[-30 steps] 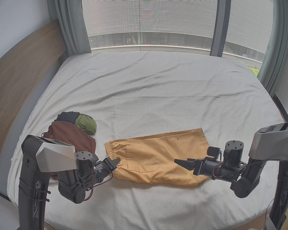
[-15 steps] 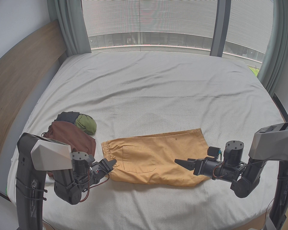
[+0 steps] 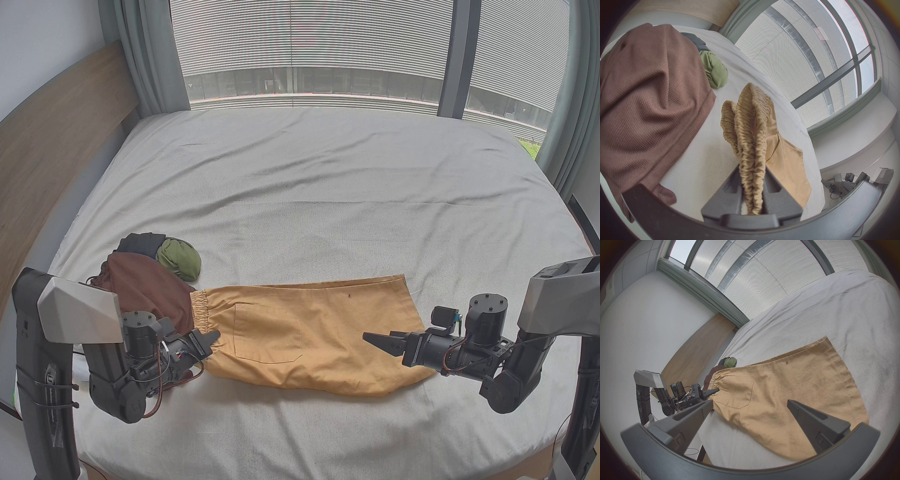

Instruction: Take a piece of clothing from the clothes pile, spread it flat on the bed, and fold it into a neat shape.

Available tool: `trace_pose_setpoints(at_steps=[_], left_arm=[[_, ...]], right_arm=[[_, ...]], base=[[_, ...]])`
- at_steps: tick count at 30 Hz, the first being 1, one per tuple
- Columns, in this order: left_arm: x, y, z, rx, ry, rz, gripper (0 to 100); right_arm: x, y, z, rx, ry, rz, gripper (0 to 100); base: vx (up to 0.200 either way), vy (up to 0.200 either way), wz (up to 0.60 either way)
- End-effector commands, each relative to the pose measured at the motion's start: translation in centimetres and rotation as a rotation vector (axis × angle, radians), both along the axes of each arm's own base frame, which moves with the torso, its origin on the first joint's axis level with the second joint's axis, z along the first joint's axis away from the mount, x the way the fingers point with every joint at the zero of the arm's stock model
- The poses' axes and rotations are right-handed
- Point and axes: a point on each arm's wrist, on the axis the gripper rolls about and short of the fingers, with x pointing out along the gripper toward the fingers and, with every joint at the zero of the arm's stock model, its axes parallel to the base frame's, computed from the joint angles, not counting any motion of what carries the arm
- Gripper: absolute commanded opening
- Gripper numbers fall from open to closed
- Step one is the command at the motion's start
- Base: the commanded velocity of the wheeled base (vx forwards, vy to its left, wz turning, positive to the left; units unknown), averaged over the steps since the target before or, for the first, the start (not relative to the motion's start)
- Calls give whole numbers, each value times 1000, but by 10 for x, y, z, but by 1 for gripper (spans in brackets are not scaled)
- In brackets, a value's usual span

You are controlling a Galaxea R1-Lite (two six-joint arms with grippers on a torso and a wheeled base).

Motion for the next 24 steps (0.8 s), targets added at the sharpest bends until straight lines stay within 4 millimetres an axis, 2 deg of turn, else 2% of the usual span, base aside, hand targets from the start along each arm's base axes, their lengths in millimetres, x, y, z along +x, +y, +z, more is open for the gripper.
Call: trace_pose_setpoints(at_steps=[1,13,19,24], left_arm=[[-4,16,13,-10,-18,28,0],[-11,40,23,-21,-20,57,0],[-12,33,29,-16,-39,29,0],[-12,11,34,-14,-68,-36,0]], right_arm=[[0,1,-1,-2,3,4,100],[-1,2,-1,-2,3,5,100],[-2,2,0,-1,1,7,100],[-2,1,2,3,-7,5,100]], base=[[0,0,0],[0,0,0],[0,0,0],[0,0,0]])
